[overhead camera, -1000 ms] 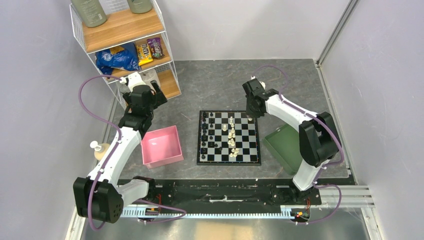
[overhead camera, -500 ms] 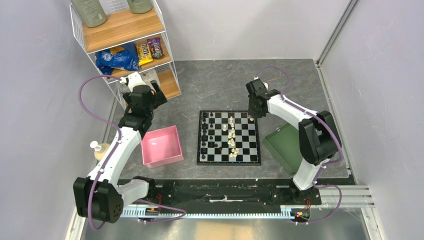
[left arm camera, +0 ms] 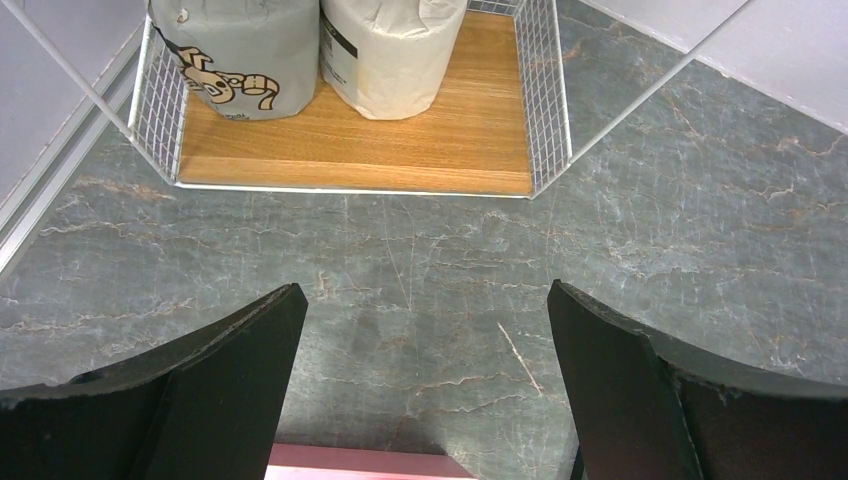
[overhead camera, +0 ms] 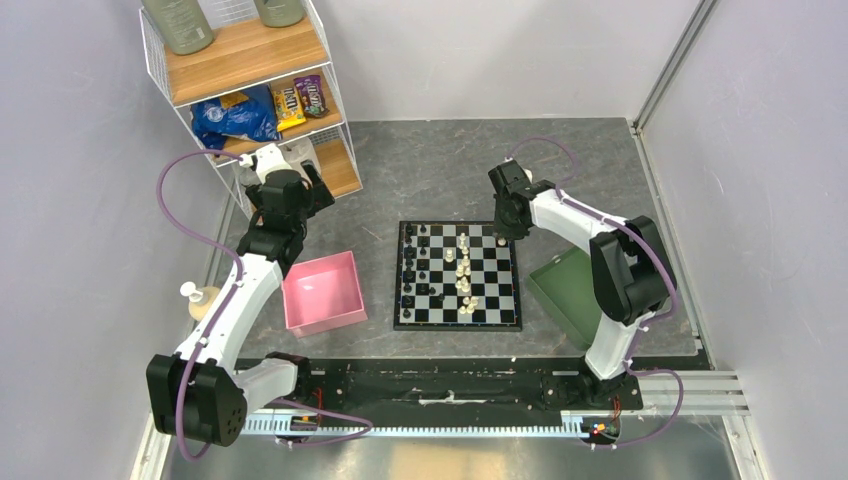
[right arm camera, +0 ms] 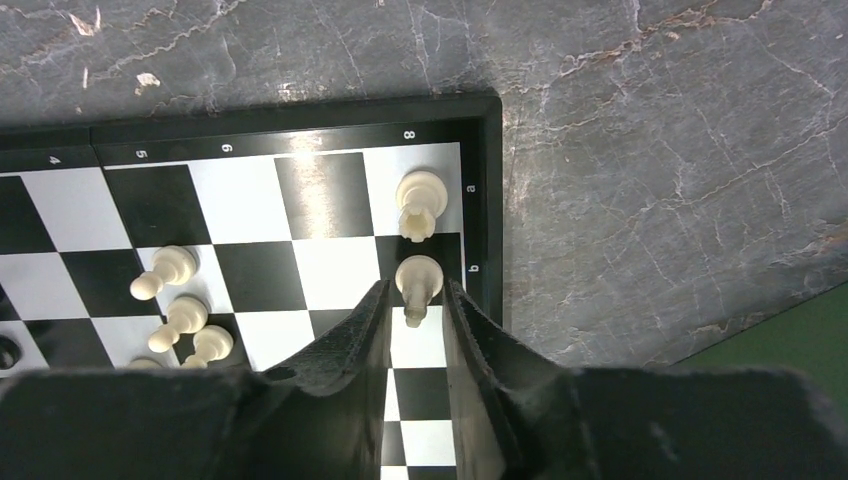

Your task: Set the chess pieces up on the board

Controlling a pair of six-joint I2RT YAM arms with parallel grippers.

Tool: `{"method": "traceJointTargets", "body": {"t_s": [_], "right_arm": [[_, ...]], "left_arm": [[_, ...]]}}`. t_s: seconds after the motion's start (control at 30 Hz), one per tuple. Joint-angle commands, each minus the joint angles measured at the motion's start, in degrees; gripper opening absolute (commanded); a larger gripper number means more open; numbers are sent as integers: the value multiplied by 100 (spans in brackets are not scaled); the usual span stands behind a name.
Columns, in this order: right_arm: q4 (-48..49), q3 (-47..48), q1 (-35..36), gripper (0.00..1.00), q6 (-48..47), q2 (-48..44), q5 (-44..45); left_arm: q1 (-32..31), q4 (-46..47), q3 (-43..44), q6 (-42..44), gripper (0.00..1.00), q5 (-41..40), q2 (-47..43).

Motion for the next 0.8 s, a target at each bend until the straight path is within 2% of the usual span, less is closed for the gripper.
{"method": "traceJointTargets", "body": {"t_s": [0.0, 0.27, 0.43, 0.77], "right_arm": [[62, 32, -14, 37, -33, 14, 8], [-176, 193, -7, 47, -163, -606, -57], [-260, 336, 216, 50, -126, -931, -98], [-287, 870, 1101, 50, -31, -445, -391]], "left_arm": [[18, 223, -18, 73, 100, 15, 9], [18, 189, 6, 76, 100, 17, 1], [18, 188, 35, 68, 100, 44, 19], [18, 157, 87, 97, 100, 9, 0]]}}
